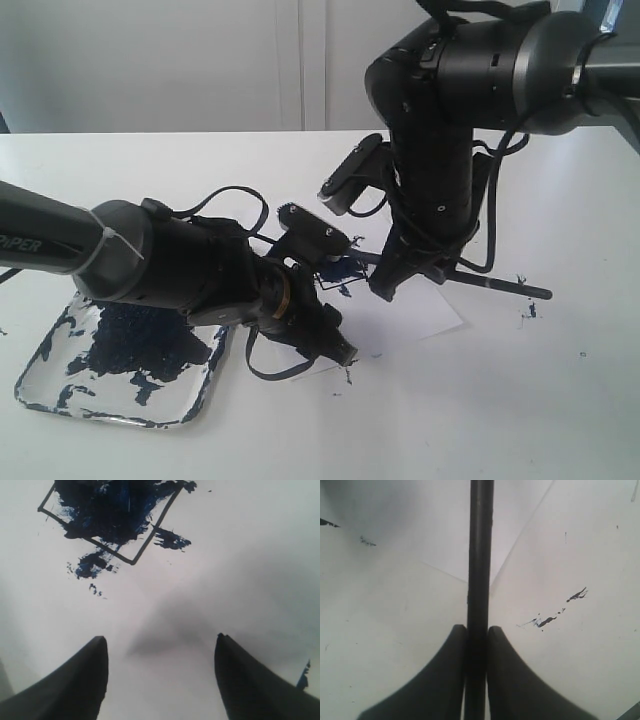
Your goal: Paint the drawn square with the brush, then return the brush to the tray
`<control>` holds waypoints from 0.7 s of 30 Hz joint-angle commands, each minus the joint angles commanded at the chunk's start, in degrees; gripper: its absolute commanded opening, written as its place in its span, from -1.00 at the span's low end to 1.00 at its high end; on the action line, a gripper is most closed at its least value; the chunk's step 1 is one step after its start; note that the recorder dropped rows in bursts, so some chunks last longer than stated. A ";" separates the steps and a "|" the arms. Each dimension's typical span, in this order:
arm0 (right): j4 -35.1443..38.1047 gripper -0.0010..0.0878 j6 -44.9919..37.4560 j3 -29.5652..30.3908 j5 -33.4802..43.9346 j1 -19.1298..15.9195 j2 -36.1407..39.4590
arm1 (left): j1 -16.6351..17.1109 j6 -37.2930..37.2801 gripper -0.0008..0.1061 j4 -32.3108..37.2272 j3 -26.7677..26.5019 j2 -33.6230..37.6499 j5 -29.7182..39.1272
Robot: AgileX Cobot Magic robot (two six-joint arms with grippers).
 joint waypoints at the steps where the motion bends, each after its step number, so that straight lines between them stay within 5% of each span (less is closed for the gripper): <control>1: 0.00 -0.98 0.00 0.00 0.00 0.00 0.00 | 0.00 0.00 0.24 0.00 0.00 0.00 0.00; 21: -0.05 -0.98 -0.14 0.00 1.67 0.00 0.22 | 0.00 0.00 0.24 0.00 0.00 0.00 1.11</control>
